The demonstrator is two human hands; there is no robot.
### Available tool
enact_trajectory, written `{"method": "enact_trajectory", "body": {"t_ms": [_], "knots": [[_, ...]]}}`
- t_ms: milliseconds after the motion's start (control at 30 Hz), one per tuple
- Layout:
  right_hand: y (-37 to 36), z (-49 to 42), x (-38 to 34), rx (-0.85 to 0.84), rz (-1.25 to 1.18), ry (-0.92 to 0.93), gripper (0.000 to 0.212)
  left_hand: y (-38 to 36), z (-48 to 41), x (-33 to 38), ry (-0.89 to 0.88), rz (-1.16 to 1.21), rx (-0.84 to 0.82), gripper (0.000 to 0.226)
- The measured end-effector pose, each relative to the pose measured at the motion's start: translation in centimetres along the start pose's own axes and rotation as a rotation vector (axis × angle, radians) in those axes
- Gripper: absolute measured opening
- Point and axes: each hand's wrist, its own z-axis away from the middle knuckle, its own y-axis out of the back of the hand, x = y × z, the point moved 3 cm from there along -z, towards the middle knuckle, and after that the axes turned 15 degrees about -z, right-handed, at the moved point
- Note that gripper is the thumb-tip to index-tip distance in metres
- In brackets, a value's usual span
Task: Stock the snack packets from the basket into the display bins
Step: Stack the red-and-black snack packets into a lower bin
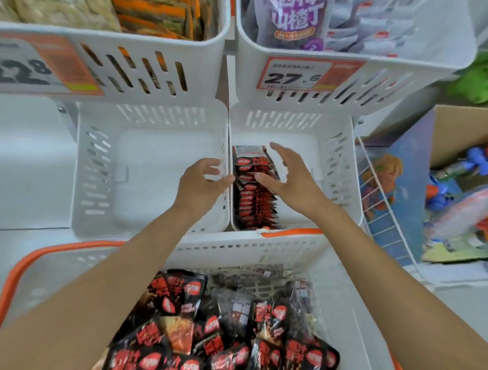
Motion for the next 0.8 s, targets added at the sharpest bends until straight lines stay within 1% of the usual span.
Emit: {"method": "enact_trajectory", "body": {"t_ms": [67,133,200,267,300,333,367,433,467,500,567,700,800], "knots": [[0.0,3.6,-2.6,0.117,-0.013,0.111,0.062,1.1,2.6,0.1,-0.061,-0.019,0.011,0.034],[-0.8,7.3,-4.4,0.135,-0.005,0.165,0.051,2.2,5.6,0.0,-0.113,-0.019,-0.003,0.026],[-2.3,10.8,-5.2,0.030,0.012,0.113,0.043,3.3,8.6,-0.6,-0.137,-0.026,-0.001,0.022],[-4.3,13.6,-5.1,-0.182,0.071,0.002,0.039,4.4,11.1,-1.8,-0.144,-0.051,0.008,0.021],[-5.5,14.7,-4.4,-0.315,0.117,-0.083,0.042,4.9,12.3,-2.6,-0.133,-0.057,-0.003,0.021],[-6.6,15.5,-3.2,-0.438,0.172,-0.175,0.051,5.4,13.4,-3.5,-0.121,-0.050,-0.021,0.022],[-7.7,16.4,-1.9,-0.540,0.221,-0.262,0.064,5.7,14.5,-4.4,-0.103,-0.033,-0.041,0.024],[-9.6,18.1,0.5,-0.690,0.274,-0.405,0.094,6.2,16.6,-6.5,-0.054,-0.008,-0.084,0.027],[-10.5,19.0,1.4,-0.737,0.289,-0.456,0.104,6.5,17.7,-7.4,-0.038,-0.033,-0.121,0.025],[-11.1,20.0,2.1,-0.772,0.320,-0.476,0.108,6.7,18.8,-8.1,-0.032,-0.077,-0.165,0.025],[-12.1,21.4,2.8,-0.793,0.408,-0.432,0.101,7.2,20.6,-9.1,-0.032,-0.125,-0.226,0.028],[-11.6,22.2,2.7,-0.689,0.470,-0.442,0.072,8.0,22.4,-9.2,-0.004,-0.108,-0.225,0.026],[-10.4,22.5,2.5,-0.624,0.394,-0.459,0.052,7.1,23.1,-8.8,0.016,-0.103,-0.290,0.028]]}}
